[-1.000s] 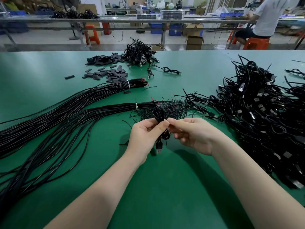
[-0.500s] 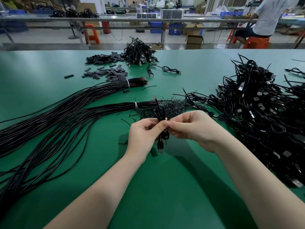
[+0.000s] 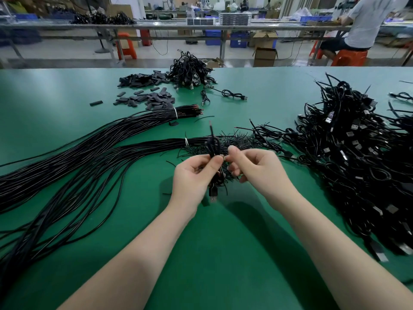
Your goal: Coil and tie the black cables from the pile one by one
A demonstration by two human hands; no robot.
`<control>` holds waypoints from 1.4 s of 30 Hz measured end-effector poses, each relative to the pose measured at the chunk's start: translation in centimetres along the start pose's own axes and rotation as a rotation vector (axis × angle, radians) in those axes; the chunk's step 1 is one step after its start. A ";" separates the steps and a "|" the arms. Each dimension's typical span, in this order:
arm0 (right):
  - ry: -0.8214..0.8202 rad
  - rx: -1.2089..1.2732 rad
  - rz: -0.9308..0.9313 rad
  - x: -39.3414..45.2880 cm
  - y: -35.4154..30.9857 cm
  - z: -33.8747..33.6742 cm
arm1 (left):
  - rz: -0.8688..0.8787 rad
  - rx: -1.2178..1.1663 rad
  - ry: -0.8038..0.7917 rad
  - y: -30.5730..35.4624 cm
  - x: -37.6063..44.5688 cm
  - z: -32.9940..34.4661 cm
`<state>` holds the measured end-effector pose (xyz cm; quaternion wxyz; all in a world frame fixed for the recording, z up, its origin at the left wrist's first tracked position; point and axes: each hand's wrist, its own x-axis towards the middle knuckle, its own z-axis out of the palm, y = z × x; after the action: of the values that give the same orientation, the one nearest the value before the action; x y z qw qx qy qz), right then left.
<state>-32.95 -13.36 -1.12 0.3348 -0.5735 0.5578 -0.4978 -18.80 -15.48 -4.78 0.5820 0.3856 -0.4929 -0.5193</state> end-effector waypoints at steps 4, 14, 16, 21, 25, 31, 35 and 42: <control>-0.137 0.191 0.308 -0.2 -0.1 -0.5 | 0.060 0.107 0.005 -0.5 -0.3 0.3; -0.327 0.435 0.529 0.1 -0.2 -1.3 | 0.060 0.135 -0.024 -0.3 -0.4 0.2; -0.350 0.488 0.514 0.1 0.0 -1.3 | 0.052 0.139 -0.030 -0.5 -0.3 0.1; -0.200 0.277 0.003 -0.1 0.6 -0.4 | 0.001 0.027 -0.027 0.1 -0.2 0.4; 0.041 -0.391 -0.694 0.1 1.1 0.0 | -0.360 -0.235 -0.107 1.1 -0.3 0.6; 0.053 -0.204 -0.397 -0.1 0.5 0.4 | -0.207 -0.235 -0.001 0.7 -0.3 0.6; -0.119 0.219 0.304 -0.3 -0.2 0.0 | -0.073 -0.065 0.034 -0.2 -0.4 0.3; -0.300 0.469 0.478 0.2 -0.4 -0.8 | -0.065 -0.070 -0.022 -0.2 -0.6 0.5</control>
<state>-33.58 -13.37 -0.52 0.6422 -0.4012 0.4914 -0.4301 -19.29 -14.88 -4.94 0.5724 0.3753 -0.4679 -0.5591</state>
